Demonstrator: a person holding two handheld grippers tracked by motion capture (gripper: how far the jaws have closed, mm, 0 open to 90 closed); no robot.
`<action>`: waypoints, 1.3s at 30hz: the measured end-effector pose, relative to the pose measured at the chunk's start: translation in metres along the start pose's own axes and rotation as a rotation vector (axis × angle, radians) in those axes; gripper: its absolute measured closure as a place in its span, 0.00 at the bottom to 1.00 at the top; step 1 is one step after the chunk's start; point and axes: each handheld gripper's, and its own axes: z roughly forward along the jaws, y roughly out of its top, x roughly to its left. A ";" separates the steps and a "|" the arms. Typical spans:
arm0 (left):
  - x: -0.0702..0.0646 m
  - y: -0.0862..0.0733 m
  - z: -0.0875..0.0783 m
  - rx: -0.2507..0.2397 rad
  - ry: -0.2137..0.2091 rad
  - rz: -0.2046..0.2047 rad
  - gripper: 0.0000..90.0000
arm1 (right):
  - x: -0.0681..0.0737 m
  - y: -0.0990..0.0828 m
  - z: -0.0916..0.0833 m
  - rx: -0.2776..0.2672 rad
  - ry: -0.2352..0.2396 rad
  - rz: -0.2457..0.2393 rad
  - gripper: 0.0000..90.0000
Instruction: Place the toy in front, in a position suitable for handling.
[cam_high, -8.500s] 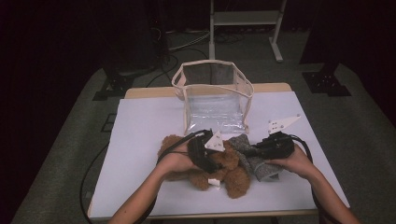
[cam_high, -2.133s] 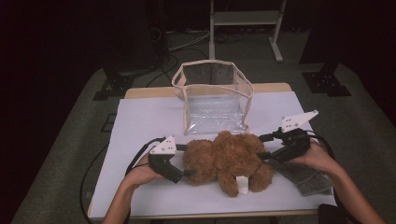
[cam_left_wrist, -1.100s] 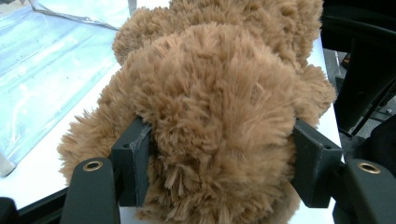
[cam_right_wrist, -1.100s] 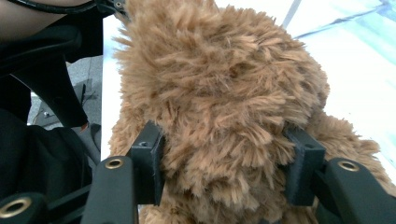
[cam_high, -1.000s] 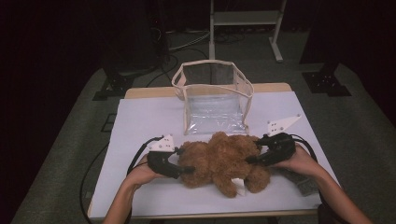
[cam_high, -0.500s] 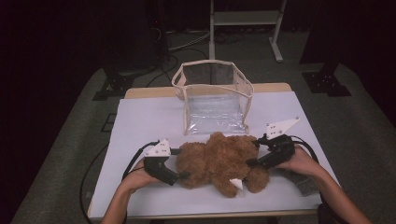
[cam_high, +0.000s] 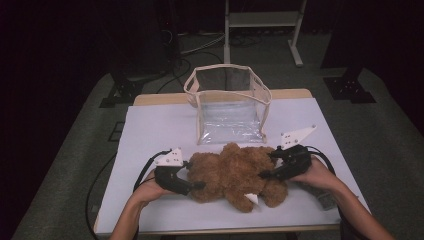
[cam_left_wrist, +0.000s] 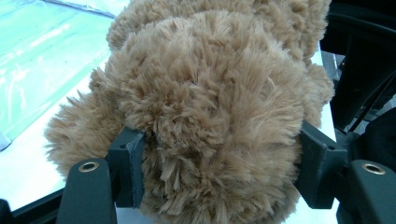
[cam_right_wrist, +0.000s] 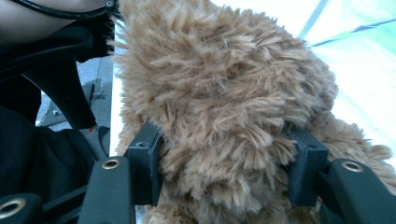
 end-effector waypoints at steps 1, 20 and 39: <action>0.000 0.000 -0.001 0.002 0.000 0.002 0.35 | 0.001 0.001 0.001 -0.001 0.004 0.006 0.45; -0.002 -0.001 -0.024 0.000 0.079 0.024 0.17 | -0.015 0.006 -0.016 0.027 -0.013 0.032 0.38; 0.002 -0.002 -0.044 -0.023 0.175 0.000 0.09 | -0.059 0.071 -0.043 0.102 -0.097 0.014 0.38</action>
